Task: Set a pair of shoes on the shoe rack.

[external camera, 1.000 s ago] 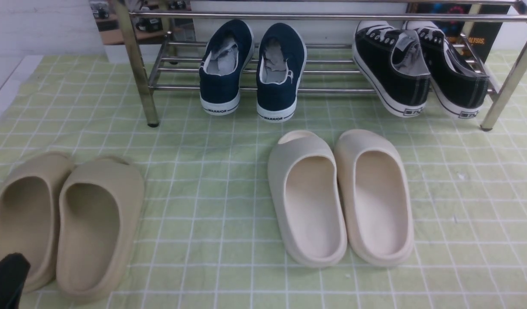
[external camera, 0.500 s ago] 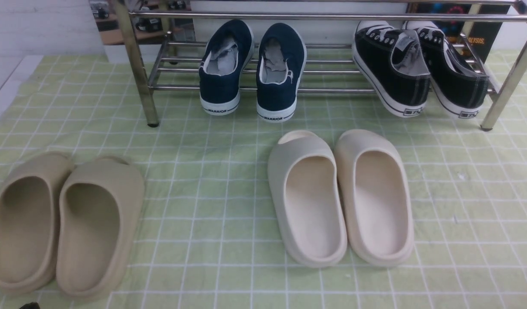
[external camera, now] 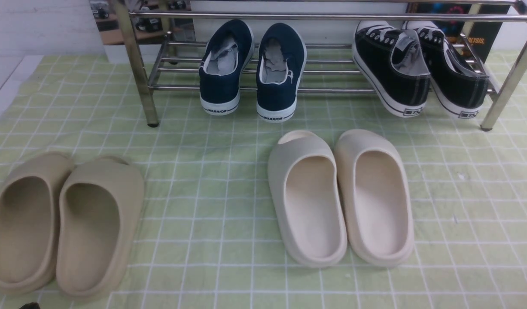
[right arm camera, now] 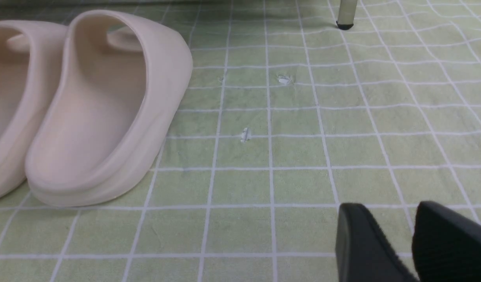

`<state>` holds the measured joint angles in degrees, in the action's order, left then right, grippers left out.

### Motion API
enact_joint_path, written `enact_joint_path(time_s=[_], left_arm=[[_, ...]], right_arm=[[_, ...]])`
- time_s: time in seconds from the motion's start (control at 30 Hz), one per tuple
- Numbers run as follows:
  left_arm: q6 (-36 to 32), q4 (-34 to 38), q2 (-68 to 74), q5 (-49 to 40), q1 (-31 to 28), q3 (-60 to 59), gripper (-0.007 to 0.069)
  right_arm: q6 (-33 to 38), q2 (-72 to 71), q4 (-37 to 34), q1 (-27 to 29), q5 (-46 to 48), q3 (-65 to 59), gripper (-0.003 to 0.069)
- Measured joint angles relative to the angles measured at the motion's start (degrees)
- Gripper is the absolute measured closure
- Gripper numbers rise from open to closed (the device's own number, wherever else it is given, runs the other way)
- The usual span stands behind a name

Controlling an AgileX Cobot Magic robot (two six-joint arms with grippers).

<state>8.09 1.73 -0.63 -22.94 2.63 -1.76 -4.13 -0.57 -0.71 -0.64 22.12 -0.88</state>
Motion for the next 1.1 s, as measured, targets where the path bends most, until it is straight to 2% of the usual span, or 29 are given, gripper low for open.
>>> enact_joint_path(time_s=[1.1], left_arm=[[-0.02,0.04,0.00,0.00,0.00,0.00,0.0624]], right_arm=[[0.00,0.00,0.00,0.00,0.00,0.00,0.0419]])
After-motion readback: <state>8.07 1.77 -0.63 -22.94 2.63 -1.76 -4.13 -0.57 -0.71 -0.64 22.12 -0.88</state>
